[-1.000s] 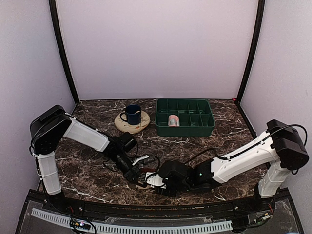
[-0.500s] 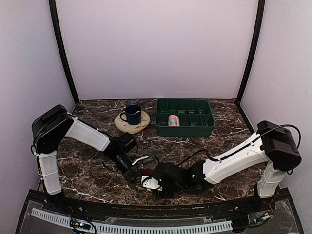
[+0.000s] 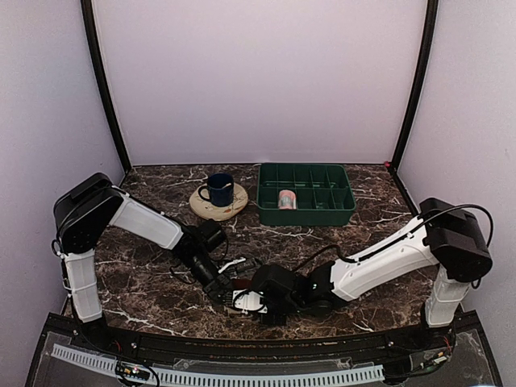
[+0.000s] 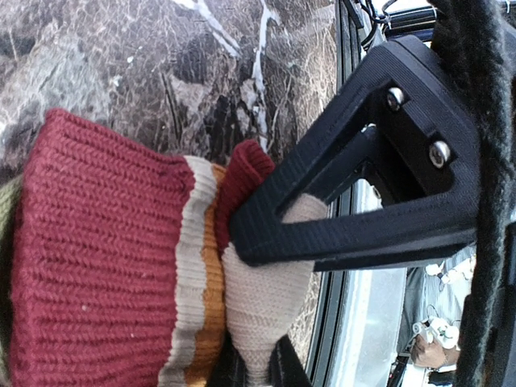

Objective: Roll the socks
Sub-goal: Roll the sock at the center of the board.

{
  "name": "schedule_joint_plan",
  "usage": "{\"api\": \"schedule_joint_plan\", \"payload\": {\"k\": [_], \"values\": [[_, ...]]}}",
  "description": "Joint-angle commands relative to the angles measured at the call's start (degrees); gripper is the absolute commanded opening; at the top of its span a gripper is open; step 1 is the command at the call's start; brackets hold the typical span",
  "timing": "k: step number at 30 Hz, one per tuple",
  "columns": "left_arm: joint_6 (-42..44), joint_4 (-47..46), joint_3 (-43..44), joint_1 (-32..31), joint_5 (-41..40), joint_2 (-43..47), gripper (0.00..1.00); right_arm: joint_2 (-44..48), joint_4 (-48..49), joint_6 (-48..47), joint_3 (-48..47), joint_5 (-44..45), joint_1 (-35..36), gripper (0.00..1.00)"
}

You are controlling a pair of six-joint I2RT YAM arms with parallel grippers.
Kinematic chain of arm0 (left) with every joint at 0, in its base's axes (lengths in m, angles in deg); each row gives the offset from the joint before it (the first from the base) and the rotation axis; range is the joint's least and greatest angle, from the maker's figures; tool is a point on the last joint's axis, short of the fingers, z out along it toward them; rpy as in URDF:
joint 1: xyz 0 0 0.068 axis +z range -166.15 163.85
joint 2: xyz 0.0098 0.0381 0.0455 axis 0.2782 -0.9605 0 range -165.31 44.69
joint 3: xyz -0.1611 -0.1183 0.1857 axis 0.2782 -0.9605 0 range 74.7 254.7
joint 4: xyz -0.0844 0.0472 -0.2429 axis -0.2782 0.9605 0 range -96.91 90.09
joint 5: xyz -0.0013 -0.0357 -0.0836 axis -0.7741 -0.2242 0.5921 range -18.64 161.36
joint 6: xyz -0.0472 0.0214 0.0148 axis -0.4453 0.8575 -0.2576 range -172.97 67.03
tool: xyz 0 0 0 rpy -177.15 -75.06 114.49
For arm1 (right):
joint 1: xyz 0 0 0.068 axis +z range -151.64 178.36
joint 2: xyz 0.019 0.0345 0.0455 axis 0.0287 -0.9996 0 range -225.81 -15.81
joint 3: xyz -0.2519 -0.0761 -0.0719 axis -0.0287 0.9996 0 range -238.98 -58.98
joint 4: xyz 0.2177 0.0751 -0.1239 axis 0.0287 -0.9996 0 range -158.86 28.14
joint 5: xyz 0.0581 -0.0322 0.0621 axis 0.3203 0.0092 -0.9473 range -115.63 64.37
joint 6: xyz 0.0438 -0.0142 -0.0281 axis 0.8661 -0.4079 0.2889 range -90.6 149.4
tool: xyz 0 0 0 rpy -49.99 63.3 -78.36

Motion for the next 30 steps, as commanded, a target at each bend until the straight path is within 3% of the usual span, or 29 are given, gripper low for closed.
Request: {"api": "schedule_joint_plan", "payload": {"k": [1,6,8,14,30], "values": [[1.09,4.35,-0.49,0.16,-4.55,-1.92,0.00,-2.16,-2.87,0.53,-2.12,-4.65,-0.92,0.17],[-0.09,4.16,-0.39,0.40,-6.82,-1.39,0.01,-2.14,-5.32,1.30,-2.61,-6.92,-1.63,0.05],[-1.22,3.30,-0.73,0.67,-8.64,-0.47,0.09,-1.88,-5.91,1.71,-2.54,-7.61,-2.05,0.02],[-4.86,-0.53,-3.59,1.78,-12.18,5.46,0.24,-1.74,-7.21,3.09,-2.45,-9.42,-3.03,0.00],[-12.55,-8.24,-10.82,2.98,-20.45,20.36,0.36,-3.16,-10.94,7.86,-5.31,-16.44,-5.64,0.00]]}}
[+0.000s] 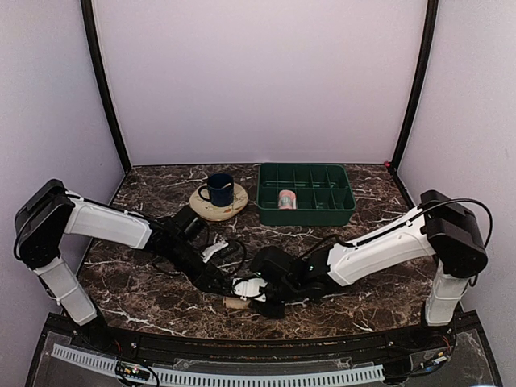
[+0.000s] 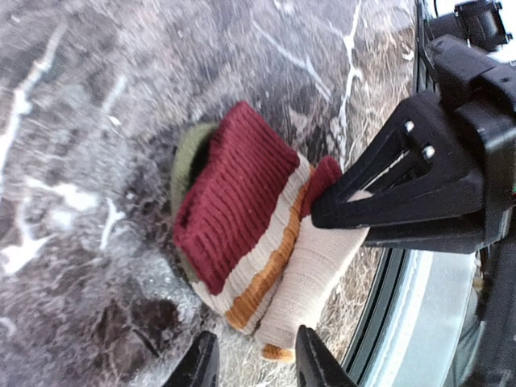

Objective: Roll the socks
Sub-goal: Roll the sock at the center of the board.

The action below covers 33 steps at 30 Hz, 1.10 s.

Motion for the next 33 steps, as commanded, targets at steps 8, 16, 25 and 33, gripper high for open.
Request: {"api": "schedule_joint_plan", "payload": {"k": [8,16,25,33], "values": [[-7.29,-13.30,-8.80,0.30,-7.17,10.56,0.37,-3.47,-5.22,7.36,-1.64,-12.36,-3.82,0.00],[-10.11,-26.39,-17.92,-1.12,-14.27,18.05,0.40,-4.25,-5.65,9.86,-1.47,-19.91,-6.91,0.00],[-2.99,-31.43,-20.43,-11.31,-23.86,20.41,0.40,-5.72,-6.77,11.28,-1.54,-28.57,-10.51,0.00],[1.68,-30.63,-19.55,-14.93,-26.84,18.24,0.41,-7.49,-8.59,11.14,-2.33,-32.96,-12.35,0.00]]}}
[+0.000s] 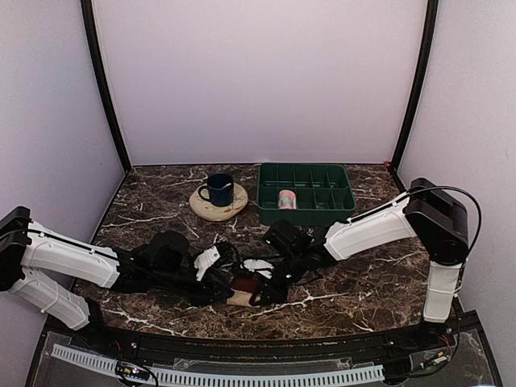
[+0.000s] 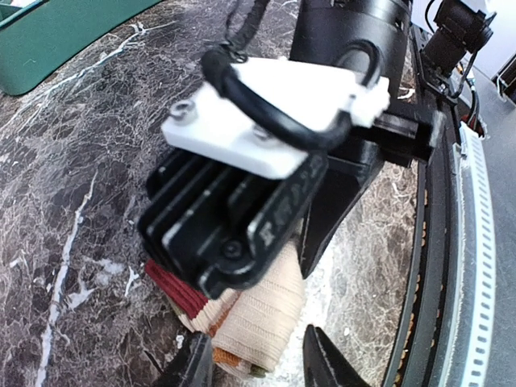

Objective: Roll the socks
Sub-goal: Roll the sock at the center of the board.

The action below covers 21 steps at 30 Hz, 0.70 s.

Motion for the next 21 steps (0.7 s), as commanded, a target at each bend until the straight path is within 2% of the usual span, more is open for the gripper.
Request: {"api": "schedule_joint_plan", "payload": {"k": [1,15,21], "values": [[4.31,-0.23,0.52,-1.41,-2.99,-1.22,0.42,-3.31,-6.73,0.52,0.45,-3.36,-0.55,0.00],[11.92,2.42,4.01,-6.02,-9.69,-4.89,0.43,-5.43,-9.62,-1.01,-0.66,-7.28,-1.77,0.00],[14.94,4.44,6.46,-6.83,-10.20,-7.27,0.44,-6.40,-11.41,-2.07,-1.68,-8.36,-2.45,0.00]]}}
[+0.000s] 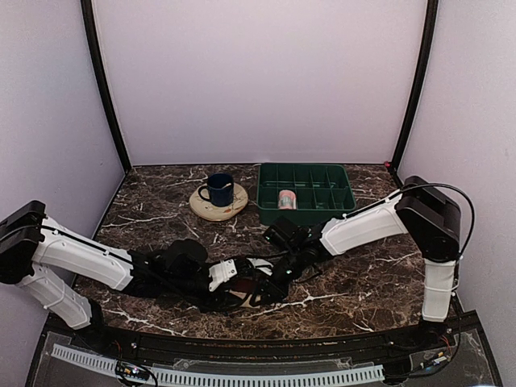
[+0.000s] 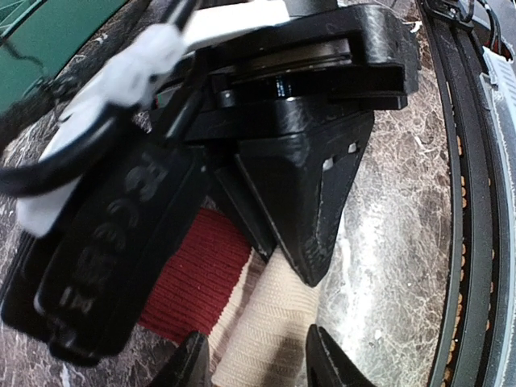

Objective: Roll the socks
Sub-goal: Roll the sock at the center of the board.

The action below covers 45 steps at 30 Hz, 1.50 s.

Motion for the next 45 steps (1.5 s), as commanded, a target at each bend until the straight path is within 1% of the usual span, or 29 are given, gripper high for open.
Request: {"api": "schedule_joint_plan", "payload": {"k": [1,9,17,22,31,37,38,39,40,41,42,45], "values": [[3.72,2.98,2.80,-0.73,-1.20,-1.45,0.44,-3.51,-8.73,-1.19,0.74,-0.38,-0.03,0.00],[5.72,6.99,5.39,-1.43,-0.44,-4.00,0.44,-4.32,-11.24,-2.78,-0.43,-1.73,-0.93,0.00],[5.76,9.50,6.07,-1.98,-2.65,-5.63,0.44,-4.83,-12.99,-3.69,-0.88,-2.28,-1.28,0.00],[5.80,10.29,6.26,-2.16,-2.89,-5.90,0.42,-5.12,-13.75,-3.98,-0.84,-2.46,-1.38,0.00],[5.74,10.65,6.48,-2.25,-2.05,-5.86,0.27,-5.36,-13.75,-3.82,-0.88,-2.43,-1.37,0.00],[5.87,11.99,7.68,-2.24,0.46,-7.58,0.09,-5.21,-13.47,-3.47,-0.88,-2.17,-1.45,0.01],[5.79,12.04,7.71,-2.25,0.73,-7.71,0.07,-5.21,-13.35,-3.38,-0.88,-2.10,-1.46,0.03],[5.79,11.99,7.71,-2.25,0.87,-7.72,0.05,-5.13,-13.26,-3.25,-0.88,-2.06,-1.46,0.08],[5.71,11.97,7.64,-2.25,0.90,-7.64,0.03,-5.12,-13.16,-3.07,-0.88,-2.00,-1.54,0.15],[5.63,11.97,7.56,-2.25,0.98,-7.61,0.02,-5.04,-12.91,-2.96,-0.88,-2.05,-1.59,0.19],[5.59,11.97,7.46,-2.25,0.99,-7.57,0.00,-5.01,-12.74,-2.79,-0.84,-2.22,-1.67,0.22],[5.16,12.14,7.37,-2.25,1.33,-7.68,0.00,-4.37,-11.60,-2.00,-0.02,-2.85,-2.25,0.29]]}}
